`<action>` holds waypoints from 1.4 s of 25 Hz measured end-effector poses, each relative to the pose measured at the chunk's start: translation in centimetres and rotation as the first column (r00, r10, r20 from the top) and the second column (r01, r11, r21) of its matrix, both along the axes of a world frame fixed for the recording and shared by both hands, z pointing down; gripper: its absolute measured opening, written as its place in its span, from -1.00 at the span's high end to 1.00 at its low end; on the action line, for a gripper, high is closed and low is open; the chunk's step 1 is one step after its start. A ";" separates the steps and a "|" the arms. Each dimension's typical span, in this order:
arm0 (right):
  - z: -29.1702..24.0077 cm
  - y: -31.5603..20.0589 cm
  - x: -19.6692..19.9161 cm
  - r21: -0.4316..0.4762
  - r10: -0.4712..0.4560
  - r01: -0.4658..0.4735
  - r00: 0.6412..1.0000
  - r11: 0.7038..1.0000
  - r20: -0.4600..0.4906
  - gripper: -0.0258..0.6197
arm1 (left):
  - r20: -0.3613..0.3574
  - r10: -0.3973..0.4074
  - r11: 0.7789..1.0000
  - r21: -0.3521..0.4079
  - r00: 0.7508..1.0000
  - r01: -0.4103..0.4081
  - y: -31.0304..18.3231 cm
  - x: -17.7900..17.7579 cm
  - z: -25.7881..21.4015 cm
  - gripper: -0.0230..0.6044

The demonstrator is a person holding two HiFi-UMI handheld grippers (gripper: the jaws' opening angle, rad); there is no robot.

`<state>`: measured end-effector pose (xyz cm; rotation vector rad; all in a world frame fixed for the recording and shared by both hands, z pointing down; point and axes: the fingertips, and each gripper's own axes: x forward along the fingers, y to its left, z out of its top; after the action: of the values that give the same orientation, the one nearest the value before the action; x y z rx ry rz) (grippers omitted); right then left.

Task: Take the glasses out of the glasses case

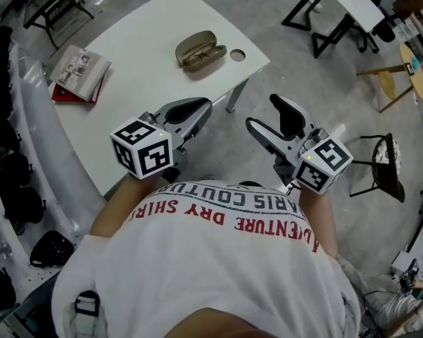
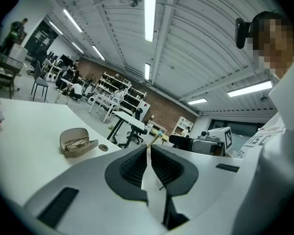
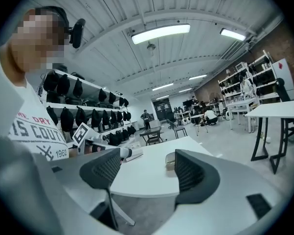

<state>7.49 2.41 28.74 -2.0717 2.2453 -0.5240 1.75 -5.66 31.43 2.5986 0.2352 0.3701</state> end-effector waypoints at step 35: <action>4.3 -17.0 13.8 -0.099 -0.425 0.427 0.904 0.899 0.041 -0.09 | 0.130 -0.390 0.916 -0.043 0.911 0.398 -12.3 11.3 4.3 0.78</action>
<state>21.31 -14.55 33.07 -1.5934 2.7261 -0.6910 13.06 -17.95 35.77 2.4652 -0.3127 0.3600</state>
